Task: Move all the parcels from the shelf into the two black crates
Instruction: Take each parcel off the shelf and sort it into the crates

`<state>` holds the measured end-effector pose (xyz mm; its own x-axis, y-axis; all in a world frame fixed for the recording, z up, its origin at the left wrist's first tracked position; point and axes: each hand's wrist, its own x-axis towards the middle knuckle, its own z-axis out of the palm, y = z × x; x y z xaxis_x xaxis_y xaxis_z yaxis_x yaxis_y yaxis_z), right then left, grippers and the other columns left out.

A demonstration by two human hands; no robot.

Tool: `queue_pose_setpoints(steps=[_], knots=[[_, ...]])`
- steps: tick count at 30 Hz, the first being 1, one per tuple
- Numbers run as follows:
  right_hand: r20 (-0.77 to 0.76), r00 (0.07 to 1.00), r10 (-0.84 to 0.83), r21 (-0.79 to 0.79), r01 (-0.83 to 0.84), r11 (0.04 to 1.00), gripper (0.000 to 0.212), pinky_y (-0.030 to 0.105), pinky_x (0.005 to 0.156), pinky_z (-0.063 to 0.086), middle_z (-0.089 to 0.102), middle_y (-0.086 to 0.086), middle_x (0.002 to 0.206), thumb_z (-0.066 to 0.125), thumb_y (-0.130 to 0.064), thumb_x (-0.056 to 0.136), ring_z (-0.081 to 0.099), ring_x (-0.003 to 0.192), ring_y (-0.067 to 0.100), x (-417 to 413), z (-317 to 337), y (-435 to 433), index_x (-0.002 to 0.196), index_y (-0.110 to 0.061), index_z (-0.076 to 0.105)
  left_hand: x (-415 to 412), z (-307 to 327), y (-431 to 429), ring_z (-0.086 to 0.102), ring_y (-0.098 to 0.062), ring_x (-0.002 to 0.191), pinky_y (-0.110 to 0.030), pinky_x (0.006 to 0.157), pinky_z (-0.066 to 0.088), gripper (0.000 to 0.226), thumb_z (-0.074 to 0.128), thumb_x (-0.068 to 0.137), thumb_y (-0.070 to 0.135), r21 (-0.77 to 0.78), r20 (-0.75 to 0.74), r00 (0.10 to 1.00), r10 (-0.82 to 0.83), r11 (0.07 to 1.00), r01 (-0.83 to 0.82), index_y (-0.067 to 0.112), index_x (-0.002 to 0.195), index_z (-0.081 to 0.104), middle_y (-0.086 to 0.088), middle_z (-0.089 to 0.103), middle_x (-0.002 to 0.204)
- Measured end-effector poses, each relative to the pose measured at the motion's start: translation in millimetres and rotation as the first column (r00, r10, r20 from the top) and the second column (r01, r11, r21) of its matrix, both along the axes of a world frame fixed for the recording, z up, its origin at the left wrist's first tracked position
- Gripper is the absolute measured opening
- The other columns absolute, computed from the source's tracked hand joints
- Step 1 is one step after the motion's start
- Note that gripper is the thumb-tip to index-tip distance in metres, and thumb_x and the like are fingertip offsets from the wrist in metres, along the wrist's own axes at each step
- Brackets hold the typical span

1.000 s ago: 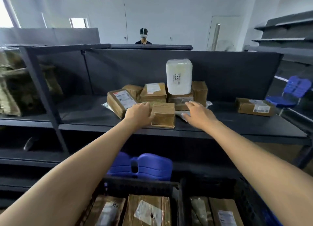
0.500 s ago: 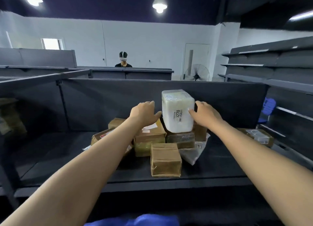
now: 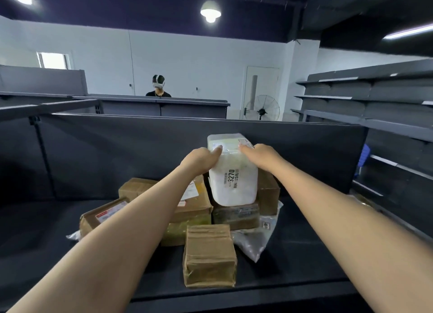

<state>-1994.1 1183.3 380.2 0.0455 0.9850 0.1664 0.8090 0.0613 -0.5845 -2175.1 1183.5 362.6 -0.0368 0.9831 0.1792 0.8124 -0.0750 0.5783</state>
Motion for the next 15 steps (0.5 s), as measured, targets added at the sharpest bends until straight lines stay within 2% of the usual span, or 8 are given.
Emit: queue_pose_setpoints(steps=[3,6,8,11,12,15], knots=[[-0.155,0.988,-0.007,-0.05,-0.001,0.999,0.053,0.027,0.057,0.037,0.06,0.003,0.101,0.047,-0.059,0.084,0.053,0.074,0.013,-1.2,0.7,1.6,0.113,-0.017,0.06,3.0,-5.2,5.5,0.053,-0.031,0.119,-0.033,0.09,0.039,0.075,0.032,0.091,0.064,-0.103,0.257,0.966,0.019,0.995,0.008,0.005,0.132,0.053,-0.013,0.055,0.133],[-0.268,0.963,-0.026,-0.105,-0.002,0.994,0.044,0.027,0.052,0.031,0.054,0.001,0.097,0.05,-0.057,0.086,0.045,0.066,0.01,-1.1,-0.7,2.8,0.11,-0.02,0.057,6.2,-10.2,6.4,0.056,-0.03,0.118,-0.041,0.106,0.04,0.078,0.037,0.086,0.067,-0.153,0.436,0.9,0.015,0.987,0.058,0.008,0.134,0.052,-0.011,0.057,0.132],[-0.32,0.947,-0.03,-0.113,-0.006,0.994,0.043,0.027,0.052,0.031,0.053,0.001,0.094,0.051,-0.056,0.087,0.044,0.065,0.01,-0.8,-1.4,3.1,0.111,-0.02,0.055,8.6,-12.0,8.6,0.059,-0.028,0.112,-0.04,0.104,0.042,0.076,0.039,0.084,0.066,-0.149,0.497,0.868,0.016,0.987,0.068,0.009,0.133,0.052,-0.012,0.06,0.127],[-0.347,0.937,-0.024,-0.089,-0.007,0.996,0.051,0.027,0.052,0.033,0.052,-0.001,0.083,0.052,-0.055,0.087,0.044,0.065,0.011,0.0,-2.5,1.7,0.119,-0.016,0.056,13.2,-10.5,8.1,0.059,-0.021,0.086,-0.03,0.079,0.047,0.07,0.043,0.086,0.059,-0.127,0.549,0.835,0.017,0.99,0.064,0.006,0.129,0.054,-0.01,0.065,0.108],[-0.356,0.934,-0.021,-0.075,-0.006,0.997,0.053,0.027,0.052,0.033,0.052,-0.003,0.08,0.053,-0.054,0.086,0.045,0.066,0.01,0.7,-2.9,0.8,0.12,-0.014,0.056,14.7,-9.4,6.5,0.059,-0.019,0.082,-0.029,0.076,0.048,0.066,0.044,0.086,0.057,-0.115,0.561,0.828,0.016,0.992,0.058,0.006,0.127,0.055,-0.006,0.065,0.099],[-0.387,0.922,0.006,-0.024,-0.016,1.0,0.057,0.027,0.056,0.038,0.06,0.0,0.094,0.053,-0.055,0.084,0.052,0.074,0.011,4.9,-5.1,-5.3,0.12,-0.011,0.057,17.7,-6.3,0.9,0.064,-0.023,0.097,-0.038,0.094,0.051,0.06,0.046,0.085,0.055,-0.075,0.585,0.811,0.012,0.996,0.04,0.008,0.12,0.058,-0.006,0.066,0.107]])
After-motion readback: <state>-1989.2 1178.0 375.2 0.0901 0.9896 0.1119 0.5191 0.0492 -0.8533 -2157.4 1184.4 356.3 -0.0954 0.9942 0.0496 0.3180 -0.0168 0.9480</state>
